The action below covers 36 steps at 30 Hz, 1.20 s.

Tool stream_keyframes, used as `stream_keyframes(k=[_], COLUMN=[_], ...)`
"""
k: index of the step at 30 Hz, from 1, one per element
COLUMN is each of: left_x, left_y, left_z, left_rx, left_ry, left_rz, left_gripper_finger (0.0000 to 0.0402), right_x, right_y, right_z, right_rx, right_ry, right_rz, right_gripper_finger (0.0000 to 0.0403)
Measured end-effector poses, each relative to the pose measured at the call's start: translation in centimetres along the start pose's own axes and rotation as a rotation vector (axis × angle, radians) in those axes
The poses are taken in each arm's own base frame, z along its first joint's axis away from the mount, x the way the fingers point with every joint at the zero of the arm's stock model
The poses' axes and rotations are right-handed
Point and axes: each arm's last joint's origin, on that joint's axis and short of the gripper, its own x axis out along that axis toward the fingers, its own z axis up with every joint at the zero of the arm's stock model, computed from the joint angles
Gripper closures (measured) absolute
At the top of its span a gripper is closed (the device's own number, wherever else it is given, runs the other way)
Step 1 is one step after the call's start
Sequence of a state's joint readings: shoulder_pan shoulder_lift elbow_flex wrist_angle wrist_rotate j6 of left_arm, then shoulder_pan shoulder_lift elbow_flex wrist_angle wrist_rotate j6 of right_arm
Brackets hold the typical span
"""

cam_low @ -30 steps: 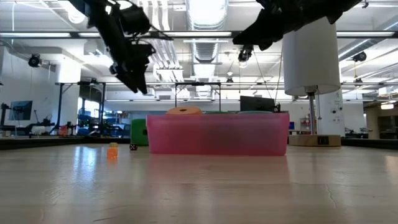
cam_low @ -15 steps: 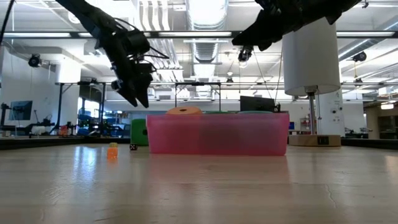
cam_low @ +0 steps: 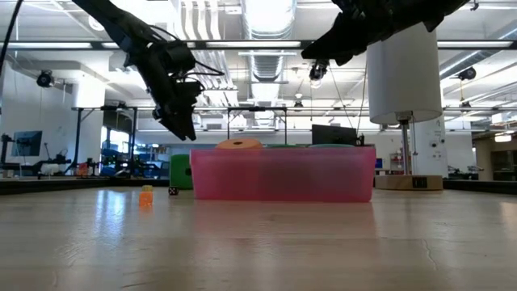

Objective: Pick & Place Dice
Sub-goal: Put the large green die into the pink bin

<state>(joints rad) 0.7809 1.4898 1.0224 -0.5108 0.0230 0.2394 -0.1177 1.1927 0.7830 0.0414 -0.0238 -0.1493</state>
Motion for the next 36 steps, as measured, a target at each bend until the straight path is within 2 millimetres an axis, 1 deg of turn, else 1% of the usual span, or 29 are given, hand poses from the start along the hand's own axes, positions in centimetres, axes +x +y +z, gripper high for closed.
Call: stream_keyframes(k=[7,12,18,25,30,36], left_x=[2.3,3.3,3.9,3.7,3.6,3.4], left_y=[0.1,0.4,0.7,0.5,-0.5,-3.1], left_z=[-0.5,-0.7,-0.8,-1.0,-1.2,-0.9], left_rx=[0.011,0.009,0.011,0.027,0.055,0.126], left_ry=[0.068,0.092,0.106,0.125,0.162,0.177], left_rz=[-0.03,-0.025,-0.017,-0.05,-0.07,-0.105], left_gripper_finger=[0.0028,0.0032,0.003,0.0034,0.0034,0.0032], right_x=[0.0,0.0,0.0,0.0,0.0,0.0], right_y=[0.0,0.0,0.0,0.0,0.0,0.0], right_z=[0.0,0.0,0.0,0.0,0.0,0.0], right_rx=[-0.008,-0.008,-0.008,-0.008,-0.008,-0.008], right_ry=[0.0,0.0,0.0,0.0,0.0,0.0], right_rz=[0.0,0.001,0.001,0.001,0.0,0.0], right_gripper_finger=[0.0394,0.0394,0.0394,0.0394,0.0394,0.0394])
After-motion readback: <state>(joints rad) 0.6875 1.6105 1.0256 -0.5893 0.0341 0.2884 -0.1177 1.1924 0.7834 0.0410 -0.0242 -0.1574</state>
